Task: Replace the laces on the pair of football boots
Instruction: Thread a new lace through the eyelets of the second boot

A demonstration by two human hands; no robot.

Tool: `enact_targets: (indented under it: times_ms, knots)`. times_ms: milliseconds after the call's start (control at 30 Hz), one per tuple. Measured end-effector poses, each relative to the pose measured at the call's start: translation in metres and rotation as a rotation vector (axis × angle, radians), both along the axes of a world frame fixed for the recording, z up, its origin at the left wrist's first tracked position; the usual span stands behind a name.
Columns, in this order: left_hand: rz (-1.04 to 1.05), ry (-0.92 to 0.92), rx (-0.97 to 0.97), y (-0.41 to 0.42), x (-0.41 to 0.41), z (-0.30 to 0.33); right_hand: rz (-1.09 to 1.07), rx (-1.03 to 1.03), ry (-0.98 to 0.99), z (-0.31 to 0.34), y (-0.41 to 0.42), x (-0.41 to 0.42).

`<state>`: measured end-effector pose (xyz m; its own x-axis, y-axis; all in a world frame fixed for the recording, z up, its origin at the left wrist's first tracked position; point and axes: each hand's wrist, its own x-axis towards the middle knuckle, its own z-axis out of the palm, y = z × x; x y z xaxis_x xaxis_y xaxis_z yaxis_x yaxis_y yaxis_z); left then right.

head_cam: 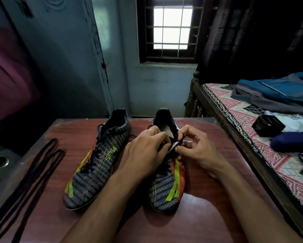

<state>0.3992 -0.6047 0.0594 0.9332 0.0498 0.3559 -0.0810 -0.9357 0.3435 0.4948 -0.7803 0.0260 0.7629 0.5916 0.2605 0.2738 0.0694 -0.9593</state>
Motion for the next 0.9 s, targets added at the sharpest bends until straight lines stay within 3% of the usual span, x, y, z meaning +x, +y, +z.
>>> enact_targets:
  times_ms: [500, 667, 900]
  knots:
    - [0.093, -0.015, 0.008, -0.008, 0.004, -0.009, -0.019, -0.03, -0.032, 0.003, 0.0, -0.001]
    - [-0.035, 0.058, 0.01, 0.001, 0.005, -0.007, -0.015, -0.024, -0.015, 0.002, 0.001, -0.001]
    - [-0.019, 0.074, 0.167, 0.002, 0.0, 0.001, -0.001, -0.019, -0.031, 0.003, 0.001, -0.002]
